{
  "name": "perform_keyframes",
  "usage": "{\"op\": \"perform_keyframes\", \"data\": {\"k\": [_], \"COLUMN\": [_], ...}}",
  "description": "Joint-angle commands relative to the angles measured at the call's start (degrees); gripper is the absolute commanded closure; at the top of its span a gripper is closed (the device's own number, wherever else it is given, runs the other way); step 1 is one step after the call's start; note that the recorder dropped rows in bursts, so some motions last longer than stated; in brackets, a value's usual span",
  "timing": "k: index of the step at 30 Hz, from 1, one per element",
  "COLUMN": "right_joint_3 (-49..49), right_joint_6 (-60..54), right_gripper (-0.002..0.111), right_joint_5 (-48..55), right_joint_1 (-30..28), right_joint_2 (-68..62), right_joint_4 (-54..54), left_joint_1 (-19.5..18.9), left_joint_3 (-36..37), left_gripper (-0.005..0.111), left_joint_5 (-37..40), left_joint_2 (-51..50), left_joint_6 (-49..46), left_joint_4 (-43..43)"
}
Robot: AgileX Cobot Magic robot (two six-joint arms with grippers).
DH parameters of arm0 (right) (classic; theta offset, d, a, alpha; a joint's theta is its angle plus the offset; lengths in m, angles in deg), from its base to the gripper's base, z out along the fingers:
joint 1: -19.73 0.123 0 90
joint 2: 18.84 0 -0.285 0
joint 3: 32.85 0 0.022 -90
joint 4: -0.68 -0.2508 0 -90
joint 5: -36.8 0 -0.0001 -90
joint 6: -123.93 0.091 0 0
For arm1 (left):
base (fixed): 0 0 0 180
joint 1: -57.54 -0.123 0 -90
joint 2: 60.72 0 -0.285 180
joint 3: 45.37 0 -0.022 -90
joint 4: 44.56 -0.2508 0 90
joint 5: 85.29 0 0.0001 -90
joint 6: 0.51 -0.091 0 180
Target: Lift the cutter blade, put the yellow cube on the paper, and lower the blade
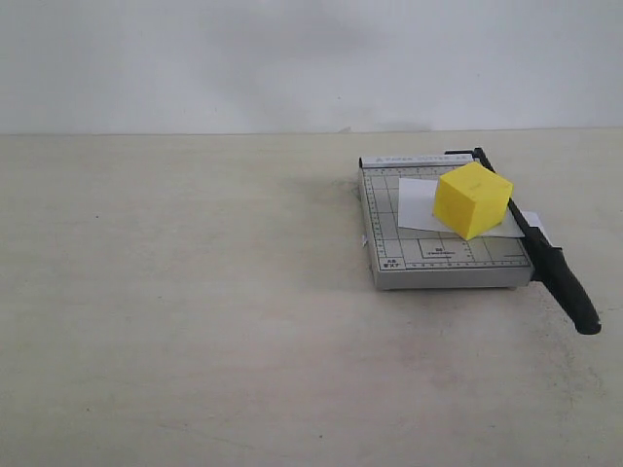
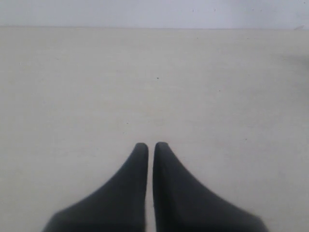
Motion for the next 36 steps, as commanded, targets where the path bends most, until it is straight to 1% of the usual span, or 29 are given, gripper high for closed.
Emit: {"op": "perform_keyframes", "data": {"k": [1, 9, 12, 14, 17, 20, 25, 29, 31, 33, 35, 36], "right_joint_3": [-0.4, -0.4, -0.4, -0.4, -0.4, -0.4, -0.4, -0.4, -0.4, -0.4, -0.5, -0.6], "right_joint_6": [0.1, -0.5, -5.6, -11.4, -18.0, -20.2, -21.2, -19.8, -16.5, -16.2, -15.0, -14.9], "right_gripper": [0.099, 0.099, 0.099, 0.099, 0.099, 0.099, 0.099, 0.099, 0.101, 0.109, 0.108, 0.108], "right_joint_5": [-3.3, -2.7, -2.2, -1.9, -0.8, 6.5, 26.9, 36.0, 35.6, 31.1, 24.2, 24.5], "right_joint_1": [0.0, 0.0, 0.0, 0.0, 0.0, -0.9, -2.3, -2.3, -2.3, -2.3, -2.4, -2.4], "right_joint_2": [2.3, 2.7, 2.7, 2.7, 3.1, 8.1, 19.0, 29.8, 35.5, 37.9, 37.9, 37.9], "right_joint_4": [-0.1, -1.1, -5.2, -8.9, -11.5, -13.6, -13.2, -5.8, -2.9, -2.7, -2.7, -2.8], "left_joint_1": [-0.1, -0.1, -0.1, -0.1, -0.1, -0.1, -0.1, -0.1, -0.1, -0.1, -0.1, -0.1], "left_joint_3": [0.2, 0.2, 0.2, 0.2, 0.2, 0.2, 0.2, 0.2, 0.2, 0.2, 0.2, 0.2], "left_gripper": [0.102, 0.102, 0.102, 0.102, 0.102, 0.102, 0.102, 0.102, 0.102, 0.102, 0.102, 0.102], "left_joint_5": [-1.2, -1.2, -1.2, -1.1, -1.1, -1.1, -1.1, -1.1, -1.1, -1.1, -1.1, -1.1], "left_joint_2": [0.2, 0.2, 0.2, 0.2, 0.2, 0.2, 0.2, 0.2, 0.2, 0.2, 0.2, 0.3], "left_joint_6": [0.4, 0.4, 0.4, 0.4, 0.4, 0.4, 0.4, 0.4, 0.4, 0.4, 0.4, 0.4], "left_joint_4": [0.4, 0.4, 0.4, 0.4, 0.4, 0.4, 0.4, 0.4, 0.4, 0.4, 0.4, 0.4]}}
